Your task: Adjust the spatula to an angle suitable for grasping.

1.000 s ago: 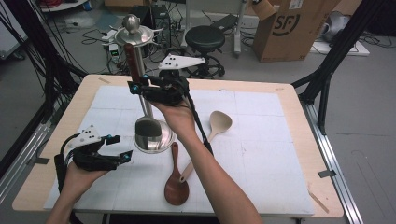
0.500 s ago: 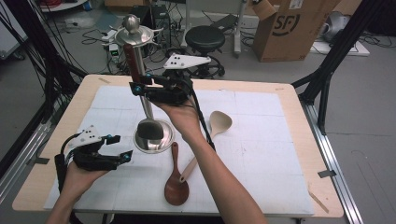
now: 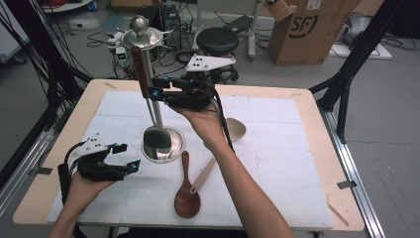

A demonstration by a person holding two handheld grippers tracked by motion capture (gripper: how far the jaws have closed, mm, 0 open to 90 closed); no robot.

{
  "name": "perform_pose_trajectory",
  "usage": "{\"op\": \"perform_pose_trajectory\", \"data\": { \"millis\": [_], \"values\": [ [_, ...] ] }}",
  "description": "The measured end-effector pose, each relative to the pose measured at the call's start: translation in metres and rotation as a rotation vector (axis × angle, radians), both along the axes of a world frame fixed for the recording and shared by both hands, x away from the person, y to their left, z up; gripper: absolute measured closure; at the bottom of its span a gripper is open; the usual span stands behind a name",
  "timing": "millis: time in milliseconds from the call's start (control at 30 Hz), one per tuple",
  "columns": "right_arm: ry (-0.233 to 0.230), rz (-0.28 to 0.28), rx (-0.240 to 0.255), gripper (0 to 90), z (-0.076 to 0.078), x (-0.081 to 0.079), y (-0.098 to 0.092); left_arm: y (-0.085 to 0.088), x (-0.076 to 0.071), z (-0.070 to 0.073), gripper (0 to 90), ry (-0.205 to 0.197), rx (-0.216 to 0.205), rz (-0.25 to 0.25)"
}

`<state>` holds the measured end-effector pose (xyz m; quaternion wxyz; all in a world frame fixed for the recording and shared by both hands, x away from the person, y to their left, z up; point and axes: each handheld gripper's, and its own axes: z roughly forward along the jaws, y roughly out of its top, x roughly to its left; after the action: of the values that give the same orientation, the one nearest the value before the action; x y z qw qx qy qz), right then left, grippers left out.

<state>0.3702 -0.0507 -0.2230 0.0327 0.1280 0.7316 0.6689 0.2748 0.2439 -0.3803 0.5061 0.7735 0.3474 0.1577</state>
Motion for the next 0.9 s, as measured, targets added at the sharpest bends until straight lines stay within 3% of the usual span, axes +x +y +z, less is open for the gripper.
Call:
{"op": "perform_pose_trajectory", "data": {
  "millis": [233, 533, 767, 900],
  "values": [
    [0.010, 0.019, 0.001, 61.8, 0.001, 0.001, -0.007, 0.002, 0.000, 0.000, 22.2, -0.003, 0.002, 0.003],
    [0.004, 0.030, -0.003, 79.0, 0.004, 0.008, -0.019, 0.003, 0.000, 0.000, 22.1, 0.000, -0.005, 0.007],
    [-0.001, 0.044, -0.025, 88.3, 0.009, 0.011, -0.028, 0.003, 0.000, 0.000, 22.0, -0.002, -0.001, 0.009],
    [-0.005, 0.046, -0.044, 89.1, 0.017, 0.014, -0.033, 0.004, 0.000, 0.000, 22.0, -0.001, -0.004, 0.009]
  ]
}}
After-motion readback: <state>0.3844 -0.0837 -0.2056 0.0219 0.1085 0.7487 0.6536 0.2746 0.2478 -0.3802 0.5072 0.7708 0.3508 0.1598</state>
